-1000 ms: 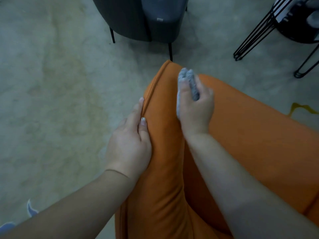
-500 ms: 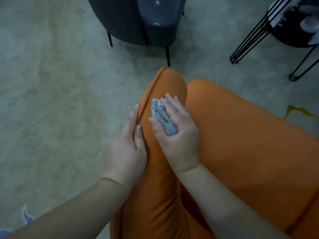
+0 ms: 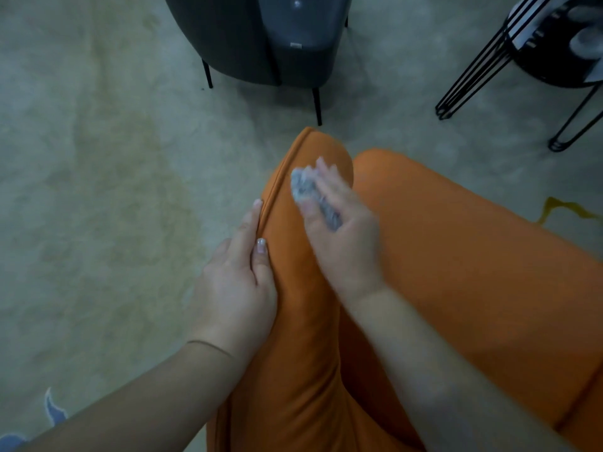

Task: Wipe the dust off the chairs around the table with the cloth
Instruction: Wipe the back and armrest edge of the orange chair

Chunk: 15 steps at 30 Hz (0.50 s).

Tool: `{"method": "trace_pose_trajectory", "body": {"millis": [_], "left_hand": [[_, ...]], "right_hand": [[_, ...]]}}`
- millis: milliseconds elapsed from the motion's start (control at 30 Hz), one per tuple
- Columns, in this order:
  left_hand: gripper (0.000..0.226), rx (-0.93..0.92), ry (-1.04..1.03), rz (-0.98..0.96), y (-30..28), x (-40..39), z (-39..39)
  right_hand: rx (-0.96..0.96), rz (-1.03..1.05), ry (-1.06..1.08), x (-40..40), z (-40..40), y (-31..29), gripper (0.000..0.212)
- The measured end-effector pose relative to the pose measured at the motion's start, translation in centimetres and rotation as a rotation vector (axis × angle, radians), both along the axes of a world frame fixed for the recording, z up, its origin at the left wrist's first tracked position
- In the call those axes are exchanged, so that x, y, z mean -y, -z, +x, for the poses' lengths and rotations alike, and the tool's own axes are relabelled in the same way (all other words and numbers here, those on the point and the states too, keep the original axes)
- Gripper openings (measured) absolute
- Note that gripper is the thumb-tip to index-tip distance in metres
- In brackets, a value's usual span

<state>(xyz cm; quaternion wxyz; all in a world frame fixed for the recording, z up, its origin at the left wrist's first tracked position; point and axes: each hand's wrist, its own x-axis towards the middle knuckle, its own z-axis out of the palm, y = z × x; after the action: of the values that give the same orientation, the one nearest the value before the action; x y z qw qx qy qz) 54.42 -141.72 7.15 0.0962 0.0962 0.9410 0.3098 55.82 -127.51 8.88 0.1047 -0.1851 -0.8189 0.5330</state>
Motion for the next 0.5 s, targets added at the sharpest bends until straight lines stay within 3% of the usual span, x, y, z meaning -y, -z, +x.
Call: {"method": "trace_pose_trajectory", "body": {"millis": [67, 233, 400, 500], "left_hand": [[0.053, -0.018, 0.013, -0.001, -0.2, -0.1, -0.1], [0.055, -0.016, 0.023, 0.003, -0.4, -0.2, 0.0], [0.055, -0.020, -0.007, 0.024, -0.6, -0.3, 0.2], [0.055, -0.018, -0.009, 0.033, -0.5, -0.3, 0.2]], "right_hand": [[-0.088, 0.046, 0.015, 0.8, 0.1, 0.9, 0.035], [-0.099, 0.144, 0.017, -1.4, -5.1, 2.3, 0.038], [0.037, 0.087, 0.134, -4.7, -10.7, 2.7, 0.024], [0.185, 0.057, 0.185, -6.2, -12.3, 3.0, 0.032]]}}
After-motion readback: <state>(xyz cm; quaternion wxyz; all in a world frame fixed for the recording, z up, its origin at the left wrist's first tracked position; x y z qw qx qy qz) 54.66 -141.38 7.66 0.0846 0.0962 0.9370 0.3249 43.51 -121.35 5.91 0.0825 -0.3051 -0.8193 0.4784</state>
